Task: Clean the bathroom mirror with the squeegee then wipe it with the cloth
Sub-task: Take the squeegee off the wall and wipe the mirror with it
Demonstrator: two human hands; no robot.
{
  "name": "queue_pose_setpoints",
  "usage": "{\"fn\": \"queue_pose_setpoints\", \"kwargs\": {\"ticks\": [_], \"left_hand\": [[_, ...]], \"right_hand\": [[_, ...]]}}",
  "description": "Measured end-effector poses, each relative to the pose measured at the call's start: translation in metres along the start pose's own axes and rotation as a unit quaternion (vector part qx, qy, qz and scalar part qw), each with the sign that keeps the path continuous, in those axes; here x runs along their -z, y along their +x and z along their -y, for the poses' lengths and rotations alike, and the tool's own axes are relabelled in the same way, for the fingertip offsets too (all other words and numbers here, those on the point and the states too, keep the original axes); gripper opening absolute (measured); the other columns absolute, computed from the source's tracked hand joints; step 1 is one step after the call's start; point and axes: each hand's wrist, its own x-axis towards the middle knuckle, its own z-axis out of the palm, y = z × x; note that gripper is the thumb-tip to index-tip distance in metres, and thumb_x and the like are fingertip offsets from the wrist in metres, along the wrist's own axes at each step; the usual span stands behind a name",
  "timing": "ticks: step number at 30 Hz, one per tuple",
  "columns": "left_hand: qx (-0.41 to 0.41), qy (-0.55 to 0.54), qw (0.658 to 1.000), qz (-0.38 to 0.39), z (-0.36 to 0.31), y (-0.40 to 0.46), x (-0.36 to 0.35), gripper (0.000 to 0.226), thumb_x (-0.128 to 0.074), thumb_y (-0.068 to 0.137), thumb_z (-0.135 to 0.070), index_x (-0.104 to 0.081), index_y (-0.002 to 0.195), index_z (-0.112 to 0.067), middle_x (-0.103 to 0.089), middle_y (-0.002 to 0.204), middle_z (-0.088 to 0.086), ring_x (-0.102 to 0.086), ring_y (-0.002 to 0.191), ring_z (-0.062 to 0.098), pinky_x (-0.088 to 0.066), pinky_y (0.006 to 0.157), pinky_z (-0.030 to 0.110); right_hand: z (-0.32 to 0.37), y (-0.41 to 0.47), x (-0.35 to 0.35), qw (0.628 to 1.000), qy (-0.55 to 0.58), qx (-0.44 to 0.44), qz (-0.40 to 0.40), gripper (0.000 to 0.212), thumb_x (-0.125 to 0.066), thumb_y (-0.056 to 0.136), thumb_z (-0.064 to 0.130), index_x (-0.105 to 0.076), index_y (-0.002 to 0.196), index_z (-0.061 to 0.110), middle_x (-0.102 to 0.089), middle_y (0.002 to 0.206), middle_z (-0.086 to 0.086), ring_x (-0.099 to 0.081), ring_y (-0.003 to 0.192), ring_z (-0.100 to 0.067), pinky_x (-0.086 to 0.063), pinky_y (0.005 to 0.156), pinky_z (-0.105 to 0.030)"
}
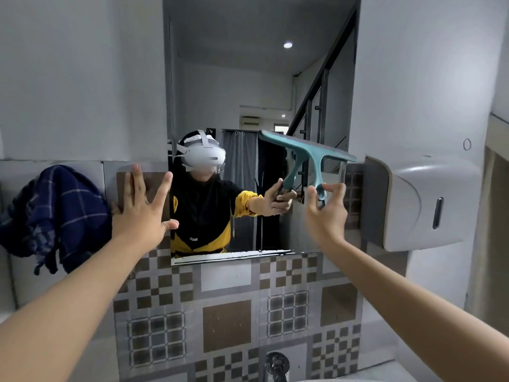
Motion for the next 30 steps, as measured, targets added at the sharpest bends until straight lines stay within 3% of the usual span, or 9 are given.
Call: {"fn": "queue_pose_setpoints", "kwargs": {"ticks": [4, 10, 14, 16, 20, 23, 25, 28, 30], "left_hand": [[0.002, -0.003, 1.000, 0.001, 0.001, -0.001, 0.002, 0.110, -0.057, 0.082, -0.055, 0.039, 0.133, -0.043, 0.048, 0.144, 0.011, 0.028, 0.140, 0.033, -0.014, 0.111, 0.062], [-0.008, -0.038, 0.999, -0.009, -0.001, 0.001, -0.001, 0.102, -0.050, 0.084, -0.058, 0.039, 0.132, -0.043, 0.050, 0.142, 0.010, 0.030, 0.139, 0.034, -0.012, 0.110, 0.065], [-0.034, -0.033, 0.997, -0.068, 0.001, -0.002, -0.007, 0.109, -0.064, 0.076, -0.054, 0.016, 0.147, -0.035, 0.028, 0.153, 0.021, 0.010, 0.144, 0.043, -0.024, 0.103, 0.069], [-0.037, -0.035, 0.995, -0.082, 0.003, -0.003, -0.008, 0.113, -0.071, 0.070, -0.053, 0.009, 0.149, -0.035, 0.020, 0.155, 0.022, 0.003, 0.144, 0.044, -0.028, 0.101, 0.069], [-0.036, -0.039, 0.995, -0.084, 0.001, -0.007, -0.011, 0.105, -0.064, 0.078, -0.052, 0.013, 0.147, -0.036, 0.022, 0.154, 0.022, 0.004, 0.144, 0.042, -0.028, 0.105, 0.063], [-0.054, -0.054, 0.991, -0.111, 0.002, -0.021, -0.020, 0.098, -0.070, 0.078, -0.038, -0.004, 0.150, -0.028, 0.007, 0.155, 0.029, -0.004, 0.143, 0.047, -0.036, 0.101, 0.063], [-0.059, -0.055, 0.992, -0.102, 0.006, -0.027, -0.028, 0.102, -0.074, 0.075, -0.035, -0.007, 0.150, -0.025, 0.006, 0.155, 0.029, -0.005, 0.143, 0.046, -0.036, 0.101, 0.061], [-0.065, -0.036, 0.992, -0.101, 0.010, -0.030, -0.033, 0.110, -0.080, 0.065, -0.041, -0.012, 0.151, -0.025, 0.001, 0.155, 0.029, -0.012, 0.142, 0.047, -0.038, 0.100, 0.059], [-0.066, -0.023, 0.993, -0.098, 0.012, -0.031, -0.035, 0.114, -0.080, 0.063, -0.045, -0.010, 0.151, -0.025, 0.002, 0.155, 0.029, -0.013, 0.142, 0.046, -0.039, 0.101, 0.058]], "right_hand": [[0.025, -0.013, -0.034, 0.990, 0.092, -0.107, -0.020, 0.020, -0.051, 0.095, 0.040, -0.033, 0.098, 0.032, -0.064, 0.095, -0.020, -0.054, 0.062, -0.024, -0.046, 0.056, -0.032], [0.072, -0.030, -0.074, 0.947, 0.213, -0.236, -0.036, 0.022, -0.050, 0.098, 0.030, -0.034, 0.106, 0.018, -0.055, 0.079, -0.005, -0.049, 0.042, -0.013, -0.041, 0.032, -0.018], [0.102, -0.048, -0.097, 0.921, 0.256, -0.294, -0.004, 0.023, -0.048, 0.100, 0.029, -0.032, 0.112, 0.016, -0.052, 0.070, -0.002, -0.046, 0.045, -0.012, -0.030, 0.023, -0.010], [0.114, -0.058, -0.111, 0.915, 0.264, -0.304, 0.005, 0.024, -0.048, 0.099, 0.032, -0.032, 0.112, 0.019, -0.060, 0.082, -0.007, -0.048, 0.043, -0.013, -0.031, 0.024, -0.011], [0.123, -0.079, -0.140, 0.926, 0.251, -0.281, 0.032, 0.028, -0.054, 0.094, 0.039, -0.030, 0.103, 0.028, -0.056, 0.119, -0.013, -0.055, 0.042, -0.017, -0.044, 0.035, -0.021], [0.123, -0.099, -0.148, 0.946, 0.220, -0.224, 0.083, 0.028, -0.053, 0.095, 0.036, -0.031, 0.108, 0.025, -0.056, 0.096, -0.004, -0.070, 0.073, -0.027, -0.060, 0.064, -0.039], [0.118, -0.108, -0.148, 0.959, 0.186, -0.190, 0.098, 0.029, -0.054, 0.095, 0.037, -0.031, 0.109, 0.026, -0.048, 0.087, 0.006, -0.069, 0.089, -0.035, -0.058, 0.080, -0.050], [0.106, -0.113, -0.139, 0.976, 0.126, -0.136, 0.117, 0.026, -0.054, 0.094, 0.041, -0.030, 0.102, 0.034, -0.060, 0.088, -0.005, -0.070, 0.076, -0.032, -0.061, 0.069, -0.047], [0.092, -0.112, -0.126, 0.987, 0.082, -0.054, 0.130, 0.024, -0.057, 0.094, 0.038, -0.034, 0.099, 0.032, -0.060, 0.081, 0.000, -0.064, 0.062, -0.018, -0.058, 0.056, -0.034]]}}
